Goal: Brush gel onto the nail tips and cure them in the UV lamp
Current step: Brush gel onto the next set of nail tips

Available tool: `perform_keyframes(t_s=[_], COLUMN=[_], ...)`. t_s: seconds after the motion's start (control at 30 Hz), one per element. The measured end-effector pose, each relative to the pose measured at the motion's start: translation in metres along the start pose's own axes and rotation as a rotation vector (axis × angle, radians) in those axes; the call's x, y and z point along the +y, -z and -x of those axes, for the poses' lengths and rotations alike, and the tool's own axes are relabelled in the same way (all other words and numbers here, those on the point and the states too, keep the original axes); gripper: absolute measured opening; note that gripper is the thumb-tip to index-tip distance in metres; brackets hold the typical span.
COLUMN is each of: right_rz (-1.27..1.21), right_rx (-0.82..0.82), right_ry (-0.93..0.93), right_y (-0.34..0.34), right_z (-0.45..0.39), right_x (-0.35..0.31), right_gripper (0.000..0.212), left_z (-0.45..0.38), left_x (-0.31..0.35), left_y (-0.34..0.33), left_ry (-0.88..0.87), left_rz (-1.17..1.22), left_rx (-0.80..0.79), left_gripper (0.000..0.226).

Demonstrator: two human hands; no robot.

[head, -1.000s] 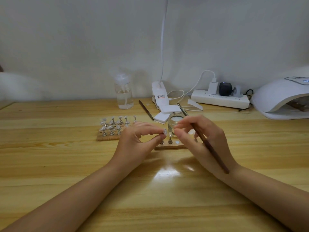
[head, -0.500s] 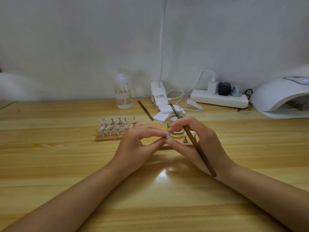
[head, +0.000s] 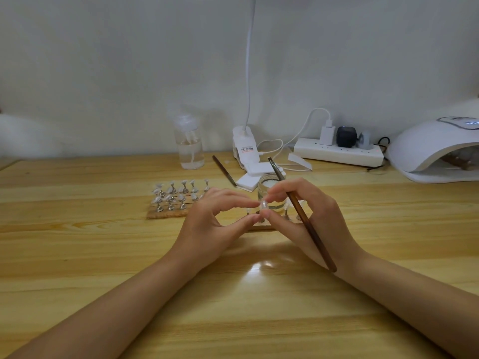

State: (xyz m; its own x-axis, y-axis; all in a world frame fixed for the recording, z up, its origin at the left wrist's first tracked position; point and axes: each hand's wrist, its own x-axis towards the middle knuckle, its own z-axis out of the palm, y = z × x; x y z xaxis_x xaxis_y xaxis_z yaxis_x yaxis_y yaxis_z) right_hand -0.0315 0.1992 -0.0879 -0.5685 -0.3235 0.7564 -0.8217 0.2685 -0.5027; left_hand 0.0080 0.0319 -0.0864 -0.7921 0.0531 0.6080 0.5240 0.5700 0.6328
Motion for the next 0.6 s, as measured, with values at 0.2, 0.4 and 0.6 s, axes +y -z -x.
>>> perform_keyframes(t_s=[0.2,0.4,0.6], right_rz=[0.070,0.177,0.207], right_rx=[0.002,-0.089,-0.107], right_ry=[-0.039,-0.011,-0.014], right_y=[0.010,0.011,0.010], right_z=[-0.006,-0.007,-0.005], right_x=[0.011,0.017,0.019], right_gripper=[0.028,0.028,0.028], left_z=[0.000,-0.001,0.000], left_x=[-0.002,-0.011,-0.014], left_y=[-0.001,-0.003,-0.004], left_ry=[0.038,0.179,0.198], left_rz=[-0.026,-0.081,-0.078], left_rx=[-0.008,-0.098,-0.110], left_gripper=[0.037,0.056,0.052])
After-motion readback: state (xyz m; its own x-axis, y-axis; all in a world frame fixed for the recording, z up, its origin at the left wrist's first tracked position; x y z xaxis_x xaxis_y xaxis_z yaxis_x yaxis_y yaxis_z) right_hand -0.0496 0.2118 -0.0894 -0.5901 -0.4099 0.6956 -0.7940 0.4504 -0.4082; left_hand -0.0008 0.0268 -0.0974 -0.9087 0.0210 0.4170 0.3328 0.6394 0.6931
